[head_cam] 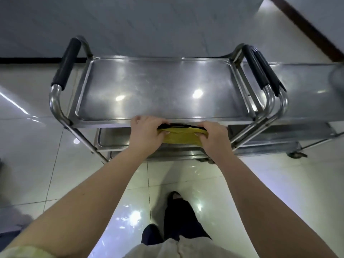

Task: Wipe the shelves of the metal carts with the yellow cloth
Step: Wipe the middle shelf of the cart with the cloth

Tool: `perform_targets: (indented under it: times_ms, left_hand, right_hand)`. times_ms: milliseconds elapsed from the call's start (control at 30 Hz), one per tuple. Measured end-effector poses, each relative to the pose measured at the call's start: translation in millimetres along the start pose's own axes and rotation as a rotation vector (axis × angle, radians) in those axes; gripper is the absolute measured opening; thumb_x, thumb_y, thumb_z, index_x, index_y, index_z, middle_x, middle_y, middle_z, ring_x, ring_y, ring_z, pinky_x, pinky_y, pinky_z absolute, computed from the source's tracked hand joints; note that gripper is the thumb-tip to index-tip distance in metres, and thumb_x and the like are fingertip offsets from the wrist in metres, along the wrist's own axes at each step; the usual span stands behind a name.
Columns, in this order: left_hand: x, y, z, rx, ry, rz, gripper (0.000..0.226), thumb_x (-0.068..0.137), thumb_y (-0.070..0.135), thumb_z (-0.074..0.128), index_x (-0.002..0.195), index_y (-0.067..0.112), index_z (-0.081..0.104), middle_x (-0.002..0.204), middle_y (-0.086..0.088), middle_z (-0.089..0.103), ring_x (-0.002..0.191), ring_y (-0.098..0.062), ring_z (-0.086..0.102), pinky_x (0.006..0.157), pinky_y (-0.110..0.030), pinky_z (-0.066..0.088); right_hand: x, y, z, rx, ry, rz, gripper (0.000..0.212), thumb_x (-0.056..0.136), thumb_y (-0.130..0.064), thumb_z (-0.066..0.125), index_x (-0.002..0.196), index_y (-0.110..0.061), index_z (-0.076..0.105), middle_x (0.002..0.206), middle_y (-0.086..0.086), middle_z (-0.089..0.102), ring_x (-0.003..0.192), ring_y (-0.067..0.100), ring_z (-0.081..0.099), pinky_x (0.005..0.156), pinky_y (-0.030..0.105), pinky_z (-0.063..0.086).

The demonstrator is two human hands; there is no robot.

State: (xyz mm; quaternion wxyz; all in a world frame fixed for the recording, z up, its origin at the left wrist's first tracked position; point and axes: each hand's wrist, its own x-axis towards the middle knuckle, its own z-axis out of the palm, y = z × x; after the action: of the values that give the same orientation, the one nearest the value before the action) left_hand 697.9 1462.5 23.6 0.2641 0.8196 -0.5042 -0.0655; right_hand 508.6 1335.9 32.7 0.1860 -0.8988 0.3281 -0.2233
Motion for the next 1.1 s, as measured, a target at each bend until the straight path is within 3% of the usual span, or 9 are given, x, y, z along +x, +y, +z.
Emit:
perform_targets:
  times_ms: [267, 500, 667, 767, 867, 933, 1033, 1100]
  left_hand:
    - [-35, 41, 94, 0.031, -0.16, -0.033, 0.025, 0.089, 0.036, 0.063, 0.113, 0.038, 0.064, 0.109, 0.011, 0.062, 0.108, -0.017, 0.052, 0.106, -0.043, 0.025]
    - [-19, 62, 204, 0.014, -0.239, -0.187, 0.028, 0.089, 0.03, 0.063, 0.117, 0.036, 0.062, 0.112, 0.01, 0.063, 0.112, -0.019, 0.05, 0.1, -0.039, 0.028]
    - [7, 52, 298, 0.01, -0.366, -0.233, 0.028, 0.086, 0.041, 0.063, 0.113, 0.037, 0.067, 0.106, 0.012, 0.069, 0.107, -0.019, 0.055, 0.093, -0.035, 0.035]
    - [39, 40, 357, -0.121, -0.436, -0.295, 0.024, 0.085, 0.039, 0.063, 0.106, 0.033, 0.071, 0.094, 0.006, 0.071, 0.094, -0.019, 0.062, 0.077, -0.027, 0.041]
    - [85, 25, 412, -0.053, -0.462, -0.263, 0.016, 0.082, 0.042, 0.06, 0.089, 0.03, 0.067, 0.09, 0.003, 0.067, 0.094, -0.022, 0.063, 0.084, -0.037, 0.05]
    - [117, 11, 447, -0.006, -0.46, -0.201, 0.012, 0.081, 0.042, 0.061, 0.082, 0.03, 0.06, 0.097, -0.002, 0.062, 0.103, -0.026, 0.057, 0.085, -0.041, 0.049]
    - [157, -15, 490, 0.167, -0.441, -0.097, 0.026, 0.085, 0.048, 0.057, 0.103, 0.03, 0.065, 0.121, -0.008, 0.051, 0.118, -0.032, 0.042, 0.087, -0.043, 0.038]
    - [174, -41, 510, 0.168, -0.339, -0.107, 0.038, 0.088, 0.051, 0.05, 0.118, 0.03, 0.061, 0.131, -0.009, 0.049, 0.123, -0.034, 0.039, 0.092, -0.046, 0.038]
  right_hand:
    - [-68, 76, 6, -0.062, -0.124, 0.211, 0.014, 0.084, -0.011, 0.07, 0.098, -0.012, 0.071, 0.09, 0.003, 0.068, 0.091, 0.027, 0.058, 0.083, 0.036, 0.038]
    - [-77, 170, 39, -0.089, -0.257, 0.317, 0.028, 0.088, -0.001, 0.057, 0.109, -0.015, 0.068, 0.103, 0.004, 0.067, 0.109, 0.031, 0.051, 0.094, 0.046, 0.04]
    - [-54, 243, 89, -0.398, -0.47, 0.352, 0.052, 0.08, 0.001, 0.05, 0.12, -0.032, 0.057, 0.123, -0.001, 0.057, 0.123, 0.031, 0.034, 0.098, 0.049, 0.024]
    - [-22, 288, 125, -0.558, -0.506, 0.304, 0.048, 0.084, -0.006, 0.05, 0.123, -0.034, 0.057, 0.125, 0.003, 0.057, 0.124, 0.034, 0.033, 0.1, 0.05, 0.024]
    - [22, 329, 163, -0.736, -0.544, 0.254, 0.043, 0.086, -0.015, 0.054, 0.124, -0.034, 0.057, 0.13, 0.006, 0.053, 0.127, 0.035, 0.031, 0.106, 0.05, 0.021]
    - [56, 353, 195, -0.885, -0.575, 0.207, 0.049, 0.088, -0.016, 0.051, 0.133, -0.035, 0.051, 0.142, 0.01, 0.044, 0.136, 0.039, 0.025, 0.11, 0.06, 0.014]
    - [93, 387, 243, -0.982, -0.536, 0.149, 0.055, 0.087, -0.01, 0.052, 0.139, -0.027, 0.045, 0.154, 0.014, 0.028, 0.145, 0.037, 0.013, 0.11, 0.067, -0.004]
    - [97, 406, 277, -0.845, -0.372, 0.201, 0.063, 0.086, -0.007, 0.049, 0.146, -0.021, 0.035, 0.153, 0.016, 0.028, 0.144, 0.039, 0.013, 0.113, 0.064, -0.003]
